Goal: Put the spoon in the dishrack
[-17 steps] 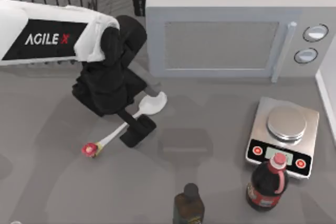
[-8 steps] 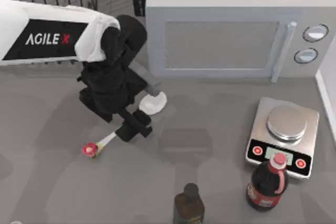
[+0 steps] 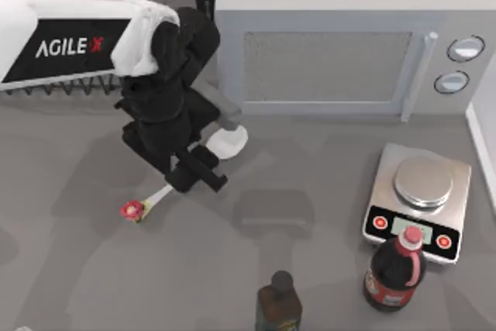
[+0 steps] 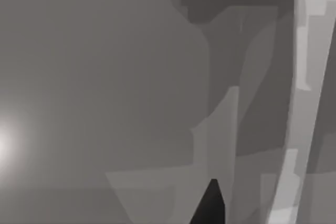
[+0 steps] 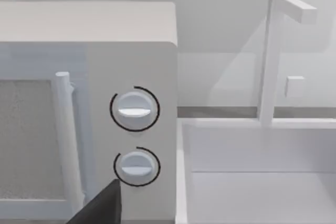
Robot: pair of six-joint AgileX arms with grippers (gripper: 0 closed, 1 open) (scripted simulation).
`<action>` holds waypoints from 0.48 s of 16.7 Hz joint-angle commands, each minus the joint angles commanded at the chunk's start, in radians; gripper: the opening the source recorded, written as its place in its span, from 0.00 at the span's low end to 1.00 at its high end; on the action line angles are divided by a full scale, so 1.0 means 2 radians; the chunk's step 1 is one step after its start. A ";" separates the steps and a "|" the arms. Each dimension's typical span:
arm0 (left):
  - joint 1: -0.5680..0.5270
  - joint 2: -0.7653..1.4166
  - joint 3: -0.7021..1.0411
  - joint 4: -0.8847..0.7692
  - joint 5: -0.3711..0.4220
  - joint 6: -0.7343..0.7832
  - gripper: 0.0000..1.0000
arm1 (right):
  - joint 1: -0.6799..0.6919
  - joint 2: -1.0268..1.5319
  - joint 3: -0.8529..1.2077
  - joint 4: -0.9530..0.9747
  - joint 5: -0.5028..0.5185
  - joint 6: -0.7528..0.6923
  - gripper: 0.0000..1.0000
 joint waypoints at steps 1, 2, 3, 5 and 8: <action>0.000 -0.001 0.021 -0.022 0.000 0.000 0.00 | 0.000 0.000 0.000 0.000 0.000 0.000 1.00; -0.001 -0.002 0.048 -0.049 0.000 0.000 0.00 | 0.000 0.000 0.000 0.000 0.000 0.000 1.00; -0.001 -0.004 0.078 -0.081 0.000 -0.001 0.00 | 0.000 0.000 0.000 0.000 0.000 0.000 1.00; -0.001 -0.008 0.144 -0.160 0.000 -0.002 0.00 | 0.000 0.000 0.000 0.000 0.000 0.000 1.00; -0.002 -0.017 0.238 -0.270 0.000 -0.003 0.00 | 0.000 0.000 0.000 0.000 0.000 0.000 1.00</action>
